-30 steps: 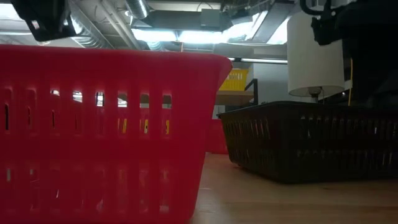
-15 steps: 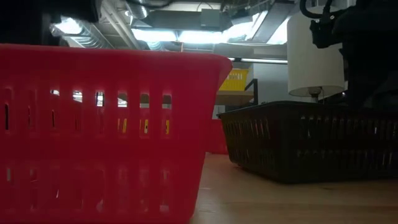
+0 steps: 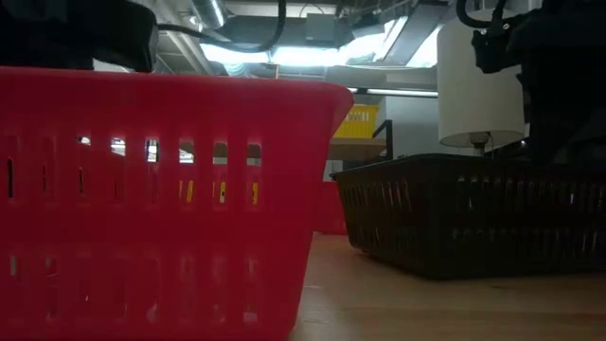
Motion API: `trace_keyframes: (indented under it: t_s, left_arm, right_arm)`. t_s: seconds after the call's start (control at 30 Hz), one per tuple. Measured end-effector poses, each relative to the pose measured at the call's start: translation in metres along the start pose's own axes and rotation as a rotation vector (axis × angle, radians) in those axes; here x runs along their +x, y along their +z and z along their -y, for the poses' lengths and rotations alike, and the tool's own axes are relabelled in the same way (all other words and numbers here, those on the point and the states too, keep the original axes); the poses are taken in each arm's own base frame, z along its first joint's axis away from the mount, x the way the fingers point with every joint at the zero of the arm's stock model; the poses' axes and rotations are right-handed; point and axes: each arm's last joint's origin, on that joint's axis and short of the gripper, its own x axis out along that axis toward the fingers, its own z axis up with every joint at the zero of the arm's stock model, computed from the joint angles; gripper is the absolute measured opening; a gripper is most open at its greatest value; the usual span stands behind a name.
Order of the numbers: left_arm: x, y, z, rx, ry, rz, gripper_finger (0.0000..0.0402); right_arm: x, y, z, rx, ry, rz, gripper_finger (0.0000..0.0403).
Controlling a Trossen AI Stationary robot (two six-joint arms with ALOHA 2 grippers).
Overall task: Stack baskets on shelf by color
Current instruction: Put the middle left black bin on the shelf
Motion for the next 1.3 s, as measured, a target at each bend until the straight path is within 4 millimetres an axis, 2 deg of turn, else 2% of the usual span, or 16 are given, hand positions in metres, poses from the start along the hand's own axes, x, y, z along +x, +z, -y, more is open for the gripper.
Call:
trace_keyframes:
  t_s: [0.33, 0.5, 0.6, 0.7, 0.87, 0.97, 1.13, 1.3]
  left_arm:
    - [0.024, -0.001, -0.003, -0.034, 0.059, -0.050, 0.0074]
    - [0.017, 0.005, -0.003, -0.074, 0.026, -0.087, 0.0010]
    - [-0.005, 0.015, 0.004, -0.056, 0.003, -0.092, 0.0003]
    - [-0.039, 0.027, 0.014, -0.022, 0.006, -0.081, 0.0001]
    - [-0.105, 0.055, 0.025, 0.109, 0.108, 0.136, 0.0000]
    - [-0.138, 0.074, 0.023, 0.214, 0.215, 0.274, 0.0000]
    - [-0.170, 0.112, -0.007, 0.362, 0.414, 0.306, 0.0000]
    - [-0.172, 0.151, -0.068, 0.490, 0.533, 0.150, 0.0000]
  right_arm:
    - [0.000, 0.000, 0.000, -0.001, 0.000, 0.000, 0.0122]
    - [0.000, 0.000, 0.000, 0.001, 0.000, 0.001, 0.0122]
    - [0.000, 0.000, -0.001, 0.004, 0.004, 0.003, 0.0122]
    - [0.000, 0.000, -0.001, 0.006, 0.007, 0.004, 0.0122]
    - [0.000, 0.001, -0.003, 0.012, 0.025, 0.010, 0.0122]
    - [0.000, 0.001, -0.003, 0.013, 0.030, 0.011, 0.0122]
    - [0.000, 0.001, -0.003, 0.014, 0.032, 0.011, 0.0122]
    - [0.000, 0.001, -0.005, 0.018, 0.044, 0.015, 0.0122]
